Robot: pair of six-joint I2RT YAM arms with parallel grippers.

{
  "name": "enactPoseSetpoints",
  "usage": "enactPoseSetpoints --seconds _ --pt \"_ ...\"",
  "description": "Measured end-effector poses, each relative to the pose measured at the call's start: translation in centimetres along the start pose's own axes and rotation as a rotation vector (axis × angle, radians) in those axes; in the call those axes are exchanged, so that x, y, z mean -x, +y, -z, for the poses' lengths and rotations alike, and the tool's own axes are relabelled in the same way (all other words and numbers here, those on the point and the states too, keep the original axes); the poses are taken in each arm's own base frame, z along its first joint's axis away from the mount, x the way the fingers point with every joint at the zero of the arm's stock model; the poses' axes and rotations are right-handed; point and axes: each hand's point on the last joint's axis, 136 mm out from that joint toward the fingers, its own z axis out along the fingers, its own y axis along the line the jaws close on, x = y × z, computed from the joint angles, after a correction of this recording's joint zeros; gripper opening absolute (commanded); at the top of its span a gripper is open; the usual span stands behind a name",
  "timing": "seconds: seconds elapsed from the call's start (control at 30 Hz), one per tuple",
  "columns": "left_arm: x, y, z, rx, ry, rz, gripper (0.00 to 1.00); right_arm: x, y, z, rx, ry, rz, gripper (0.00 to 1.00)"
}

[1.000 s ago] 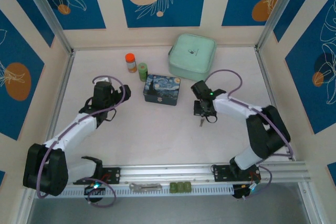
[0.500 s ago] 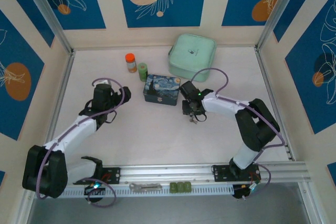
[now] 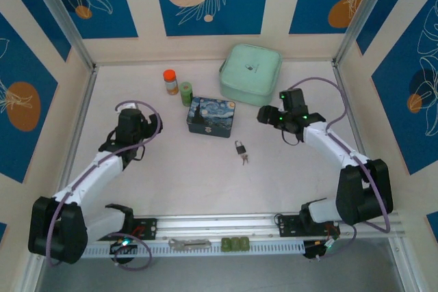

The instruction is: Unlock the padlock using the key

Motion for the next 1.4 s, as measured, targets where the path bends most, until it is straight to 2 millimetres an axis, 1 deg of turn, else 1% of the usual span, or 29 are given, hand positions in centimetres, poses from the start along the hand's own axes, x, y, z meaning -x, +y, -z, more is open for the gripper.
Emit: enactPoseSetpoints --seconds 0.17,0.23,0.3,0.4,0.5,0.53,0.57,0.6,0.63,0.67,0.7,0.8,0.87,0.93,1.03,1.1,1.17,1.27,1.4 --pt "-0.1 1.8 -1.8 0.110 0.032 -0.089 0.99 1.4 -6.6 -0.6 -0.072 -0.063 -0.040 0.77" --pt "-0.4 2.4 -2.3 0.137 0.044 -0.130 0.99 2.1 -8.4 -0.8 -0.093 -0.092 -0.043 0.77" --pt "-0.3 2.7 -2.6 0.152 0.041 -0.167 0.99 3.0 -9.1 -1.4 -0.093 -0.126 -0.015 0.77" --pt "0.3 2.9 -2.8 0.157 -0.010 -0.209 0.99 3.5 -9.4 -3.2 -0.079 -0.171 0.058 0.77" --pt "0.6 3.2 -3.1 0.165 -0.058 -0.254 0.99 2.5 -9.4 -5.0 -0.070 -0.181 0.118 0.77" --pt "0.6 3.4 -3.3 0.167 -0.076 -0.273 0.99 2.3 -9.3 -5.4 -0.068 -0.184 0.138 0.75" --pt "0.5 3.5 -3.6 0.172 -0.093 -0.291 0.99 2.2 -9.1 -5.6 -0.065 -0.193 0.159 0.68" --pt "0.5 3.6 -3.8 0.176 -0.104 -0.305 0.99 2.2 -8.9 -5.7 -0.060 -0.201 0.180 0.65" --pt "0.3 3.8 -4.2 0.181 -0.115 -0.320 0.99 2.4 -8.5 -5.7 -0.053 -0.219 0.198 0.70" --pt "0.1 4.0 -4.6 0.183 -0.124 -0.333 0.99 2.6 -8.2 -5.6 -0.043 -0.243 0.207 0.88" --pt "-0.1 4.1 -4.9 0.184 -0.132 -0.343 0.99 2.7 -8.0 -5.5 -0.037 -0.266 0.221 0.99" --pt "-1.0 4.6 -6.1 0.171 -0.168 -0.357 0.99 1.9 -7.8 -4.7 -0.019 -0.346 0.259 0.99" --pt "-1.8 4.8 -7.0 0.152 -0.175 -0.366 0.99 0.8 -8.5 -4.5 -0.028 -0.388 0.259 0.99" --pt "-2.6 4.6 -7.4 0.118 -0.175 -0.376 0.99 -0.2 -9.1 -4.7 -0.047 -0.376 0.254 0.99" --pt "-2.7 4.0 -7.7 0.053 -0.225 -0.374 0.99 0.6 -9.0 -4.4 -0.056 -0.422 0.259 0.99" --pt "-2.9 3.9 -7.6 0.030 -0.233 -0.370 0.99 1.2 -8.7 -4.1 -0.056 -0.451 0.263 0.99" --pt "-2.4 3.6 -7.5 0.011 -0.252 -0.365 0.99 1.6 -8.6 -3.9 -0.055 -0.469 0.266 0.99" --pt "-1.7 3.2 -7.4 -0.004 -0.279 -0.363 0.99 1.9 -8.5 -3.8 -0.055 -0.484 0.267 0.99" --pt "-1.5 3.1 -7.4 -0.005 -0.285 -0.366 0.99 2.0 -8.6 -3.8 -0.061 -0.486 0.266 0.99"
